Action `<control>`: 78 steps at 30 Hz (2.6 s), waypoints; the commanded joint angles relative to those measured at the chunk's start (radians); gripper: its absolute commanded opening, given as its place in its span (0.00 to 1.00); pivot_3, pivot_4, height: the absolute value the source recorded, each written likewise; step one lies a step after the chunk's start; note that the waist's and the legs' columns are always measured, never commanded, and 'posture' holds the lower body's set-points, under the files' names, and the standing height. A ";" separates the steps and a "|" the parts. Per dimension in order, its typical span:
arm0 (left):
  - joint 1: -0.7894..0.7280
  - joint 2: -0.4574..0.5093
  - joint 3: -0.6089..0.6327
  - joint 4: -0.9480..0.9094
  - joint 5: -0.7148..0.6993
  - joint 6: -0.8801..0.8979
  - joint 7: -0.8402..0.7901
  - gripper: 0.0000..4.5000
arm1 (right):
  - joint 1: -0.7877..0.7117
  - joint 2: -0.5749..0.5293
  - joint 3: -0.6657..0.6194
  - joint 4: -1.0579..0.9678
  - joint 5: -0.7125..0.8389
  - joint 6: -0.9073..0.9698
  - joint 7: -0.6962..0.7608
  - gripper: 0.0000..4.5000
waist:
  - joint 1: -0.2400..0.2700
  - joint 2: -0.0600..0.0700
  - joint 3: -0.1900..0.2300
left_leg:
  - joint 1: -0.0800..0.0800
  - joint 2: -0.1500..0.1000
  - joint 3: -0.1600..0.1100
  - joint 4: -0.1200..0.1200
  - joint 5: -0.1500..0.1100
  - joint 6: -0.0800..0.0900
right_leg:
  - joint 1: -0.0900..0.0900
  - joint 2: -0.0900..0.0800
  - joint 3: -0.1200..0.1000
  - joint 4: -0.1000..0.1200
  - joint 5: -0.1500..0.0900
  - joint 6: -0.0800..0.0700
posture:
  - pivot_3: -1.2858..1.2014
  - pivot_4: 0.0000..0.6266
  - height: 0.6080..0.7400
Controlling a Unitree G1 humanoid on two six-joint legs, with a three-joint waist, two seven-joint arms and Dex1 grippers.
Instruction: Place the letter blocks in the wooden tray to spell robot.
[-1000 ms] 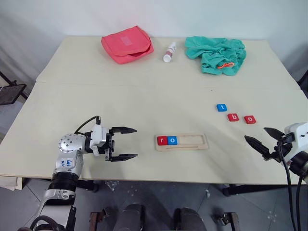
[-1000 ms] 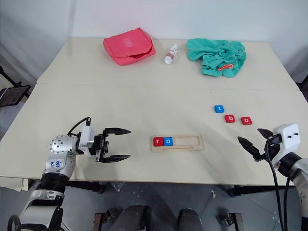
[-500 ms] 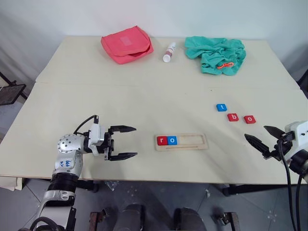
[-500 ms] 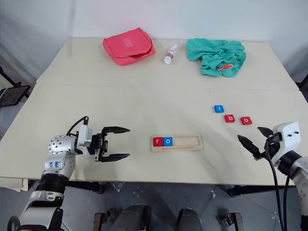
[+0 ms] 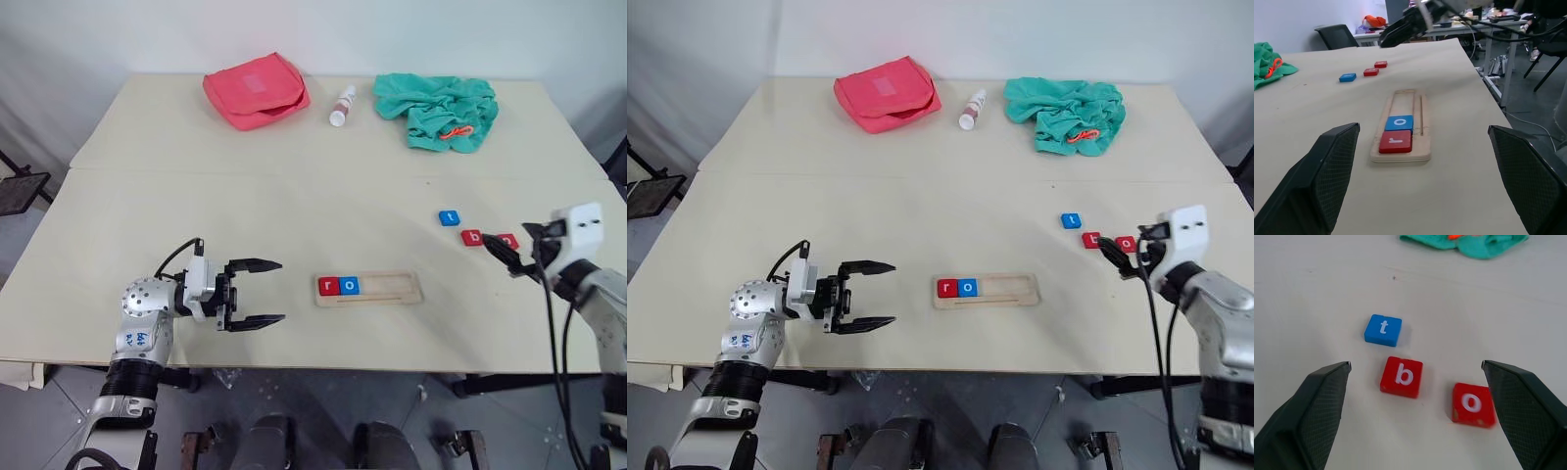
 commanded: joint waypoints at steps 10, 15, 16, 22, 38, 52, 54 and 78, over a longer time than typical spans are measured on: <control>0.029 -0.010 0.000 -0.080 -0.022 0.008 0.027 0.99 | -0.103 0.036 0.072 0.167 -0.070 -0.029 0.001 1.00 | -0.007 0.000 0.000 | 0.000 0.000 0.001 0.000 0.000 0.000 | 0.000 0.000 0.000 0.000 0.000 0.000 | 0.52 0.24 1.00; 0.033 -0.012 -0.001 -0.091 -0.023 0.009 0.034 0.99 | -0.123 0.052 0.084 0.204 -0.087 -0.055 0.015 1.00 | -0.008 0.000 0.000 | 0.000 0.000 0.000 0.000 0.000 0.000 | 0.000 0.000 0.000 0.000 0.000 0.000 | 0.52 0.24 1.00; 0.034 -0.011 -0.001 -0.093 -0.023 0.009 0.035 0.99 | -0.129 0.055 0.086 0.211 -0.090 -0.054 0.016 1.00 | -0.008 0.000 0.000 | 0.000 0.000 0.000 0.000 0.000 0.000 | 0.000 0.000 0.000 0.000 0.000 0.000 | 0.52 0.24 1.00; 0.036 -0.014 0.000 -0.099 -0.021 0.010 0.045 0.99 | -0.157 0.067 0.100 0.259 -0.100 -0.065 0.016 1.00 | -0.009 0.000 0.000 | 0.000 0.000 0.000 0.000 0.000 0.000 | -0.001 0.000 0.000 0.000 0.000 0.000 | 0.52 0.24 1.00; 0.040 -0.020 0.003 -0.076 -0.023 -0.005 0.039 1.00 | -0.176 0.104 0.092 0.232 -0.105 -0.011 -0.034 0.32 | -0.025 0.000 0.000 | 0.000 0.000 0.000 -0.001 0.000 0.000 | -0.001 0.000 0.000 0.000 0.000 0.000 | 0.52 0.24 1.00; 0.025 0.034 0.054 0.044 -0.063 -0.022 -0.080 1.00 | 0.256 0.260 -0.086 -0.683 0.079 0.377 -0.314 0.33 | -0.013 0.001 0.000 | -0.001 0.000 -0.001 -0.002 0.000 0.000 | -0.002 0.000 0.001 0.001 0.000 0.000 | 0.52 0.24 1.00; 0.011 0.033 0.056 0.063 -0.067 -0.023 -0.089 1.00 | 0.319 0.309 -0.092 -0.758 0.082 0.397 -0.359 0.33 | -0.011 0.001 0.000 | -0.001 0.000 -0.001 -0.002 0.000 0.000 | -0.003 0.000 0.002 0.001 0.000 0.000 | 0.52 0.24 1.00; 0.013 0.027 0.061 0.009 -0.090 0.018 -0.099 1.00 | 0.399 0.364 -0.061 -0.781 0.068 0.353 -0.398 1.00 | -0.022 0.001 0.000 | 0.000 0.000 0.001 -0.003 0.000 0.000 | -0.004 0.000 0.004 0.003 0.000 0.000 | 0.52 0.24 1.00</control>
